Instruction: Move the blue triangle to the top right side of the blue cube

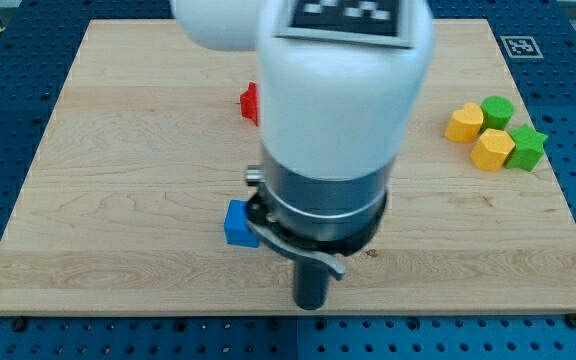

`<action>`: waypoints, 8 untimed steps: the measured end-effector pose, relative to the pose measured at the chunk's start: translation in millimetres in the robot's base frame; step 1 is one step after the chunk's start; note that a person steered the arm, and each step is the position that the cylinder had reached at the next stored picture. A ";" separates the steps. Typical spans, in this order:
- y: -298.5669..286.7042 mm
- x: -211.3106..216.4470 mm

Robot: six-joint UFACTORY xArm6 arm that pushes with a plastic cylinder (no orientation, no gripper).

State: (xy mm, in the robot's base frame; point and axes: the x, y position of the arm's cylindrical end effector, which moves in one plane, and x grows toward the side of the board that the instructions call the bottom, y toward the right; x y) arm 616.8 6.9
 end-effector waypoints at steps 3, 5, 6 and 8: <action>0.6 -30.8; -6.4 -31.1; -6.4 -39.8; -6.1 -53.3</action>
State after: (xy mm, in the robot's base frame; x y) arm 563.5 0.8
